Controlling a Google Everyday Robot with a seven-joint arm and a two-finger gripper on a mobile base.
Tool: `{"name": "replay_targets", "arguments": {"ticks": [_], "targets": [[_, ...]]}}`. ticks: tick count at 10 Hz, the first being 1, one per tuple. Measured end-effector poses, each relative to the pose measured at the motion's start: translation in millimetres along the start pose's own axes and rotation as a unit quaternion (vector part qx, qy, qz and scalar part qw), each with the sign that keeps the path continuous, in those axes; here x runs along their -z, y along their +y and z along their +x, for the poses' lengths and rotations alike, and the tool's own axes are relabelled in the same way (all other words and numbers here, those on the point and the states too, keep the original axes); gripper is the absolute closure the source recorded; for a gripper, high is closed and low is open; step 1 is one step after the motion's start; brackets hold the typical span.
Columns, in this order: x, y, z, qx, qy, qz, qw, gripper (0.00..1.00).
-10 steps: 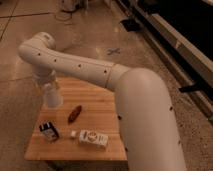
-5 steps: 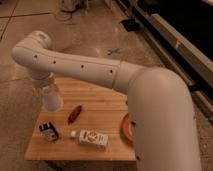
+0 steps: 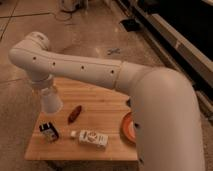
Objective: Place the ceramic cup over the eraser
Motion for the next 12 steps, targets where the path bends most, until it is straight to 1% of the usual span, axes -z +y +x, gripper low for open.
{"name": "replay_targets", "arguments": {"ticks": [3,6,8,10,12], "targets": [[-0.8,0.1,-0.7,0.001,-0.001,-0.001,1.0000,1.00],[10.3,-17.4,-11.9,0.018,0.007,0.001,0.9998,1.00],[15.4,-34.6,-21.9,0.033,0.013,0.004,0.9994,1.00],[15.3,-51.5,-33.1,0.051,0.016,0.001,0.9986,1.00],[11.8,-62.0,-43.0,0.063,0.013,-0.004,0.9979,1.00]]}}
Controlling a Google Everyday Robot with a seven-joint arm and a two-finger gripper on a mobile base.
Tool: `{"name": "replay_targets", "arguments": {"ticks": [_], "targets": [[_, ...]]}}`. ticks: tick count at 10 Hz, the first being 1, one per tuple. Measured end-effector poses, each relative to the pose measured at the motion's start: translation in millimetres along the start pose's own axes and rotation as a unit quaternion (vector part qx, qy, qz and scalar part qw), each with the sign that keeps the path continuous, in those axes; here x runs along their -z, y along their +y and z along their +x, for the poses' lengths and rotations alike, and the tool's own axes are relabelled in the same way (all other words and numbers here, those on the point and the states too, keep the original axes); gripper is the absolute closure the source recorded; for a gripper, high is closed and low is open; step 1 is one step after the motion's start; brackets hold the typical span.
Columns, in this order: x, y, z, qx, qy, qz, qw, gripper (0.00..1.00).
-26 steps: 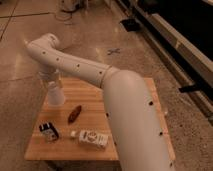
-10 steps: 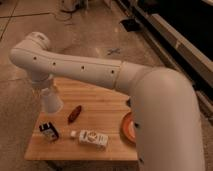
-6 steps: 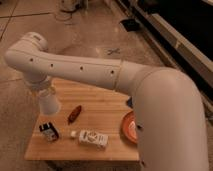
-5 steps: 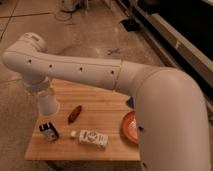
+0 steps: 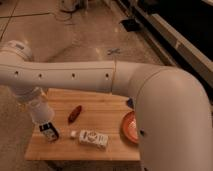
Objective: Place the ceramic cup over the eraser
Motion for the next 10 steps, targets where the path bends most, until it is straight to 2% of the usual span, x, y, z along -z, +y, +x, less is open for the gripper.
{"name": "replay_targets", "arguments": {"ticks": [5,10], "targets": [[-9.1,-20.6,-23.3,0.019,-0.010,-0.014,0.9997,1.00],[-32.8,-33.5,-29.4,0.026,-0.017,-0.016,0.9994,1.00]]}}
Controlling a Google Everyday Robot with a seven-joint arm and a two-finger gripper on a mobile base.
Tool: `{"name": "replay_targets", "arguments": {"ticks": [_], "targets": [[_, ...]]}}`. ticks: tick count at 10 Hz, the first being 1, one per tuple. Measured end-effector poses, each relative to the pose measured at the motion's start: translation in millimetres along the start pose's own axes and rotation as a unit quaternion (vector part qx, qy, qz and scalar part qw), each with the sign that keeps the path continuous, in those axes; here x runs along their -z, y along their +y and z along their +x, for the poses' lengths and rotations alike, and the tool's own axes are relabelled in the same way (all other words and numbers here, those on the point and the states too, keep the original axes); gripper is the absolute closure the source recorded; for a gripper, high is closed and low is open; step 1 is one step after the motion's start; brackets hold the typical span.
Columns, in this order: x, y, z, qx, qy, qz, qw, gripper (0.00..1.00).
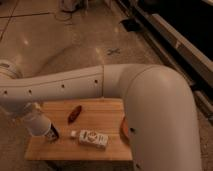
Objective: Place the ceramic cup over the eraser
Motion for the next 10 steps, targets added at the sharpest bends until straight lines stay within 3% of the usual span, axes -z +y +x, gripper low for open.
{"name": "replay_targets", "arguments": {"ticks": [5,10], "targets": [[-21.1,17.8,-1.2,-0.012,-0.005,-0.013,0.9998,1.00],[-40.8,20.6,-0.2,-0.016,-0.006,-0.012,0.9998,0.98]]}}
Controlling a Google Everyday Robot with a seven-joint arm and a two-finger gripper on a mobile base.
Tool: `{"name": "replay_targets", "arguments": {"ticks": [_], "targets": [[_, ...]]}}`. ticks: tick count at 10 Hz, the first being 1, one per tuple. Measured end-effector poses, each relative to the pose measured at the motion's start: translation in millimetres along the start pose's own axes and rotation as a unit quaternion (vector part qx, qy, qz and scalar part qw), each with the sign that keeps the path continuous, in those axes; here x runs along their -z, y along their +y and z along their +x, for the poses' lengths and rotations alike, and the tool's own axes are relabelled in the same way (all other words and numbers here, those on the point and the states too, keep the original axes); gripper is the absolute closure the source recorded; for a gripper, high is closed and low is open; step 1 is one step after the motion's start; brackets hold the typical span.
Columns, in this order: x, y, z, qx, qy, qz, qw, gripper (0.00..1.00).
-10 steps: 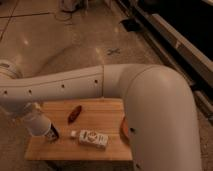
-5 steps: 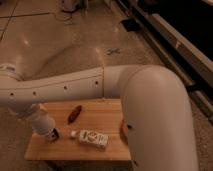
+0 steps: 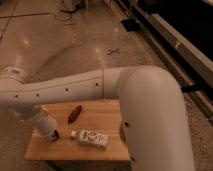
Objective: Place the ceramic cup over the eraser
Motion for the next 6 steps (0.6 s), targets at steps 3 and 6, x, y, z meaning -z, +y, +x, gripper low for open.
{"name": "replay_targets", "arguments": {"ticks": [3,6], "targets": [[-14.1,9.2,2.5,-0.003,0.005,-0.016,0.9999,0.68],[-25.6,17.9,-0.6,-0.009,0.001,-0.025,0.9997,0.38]]}}
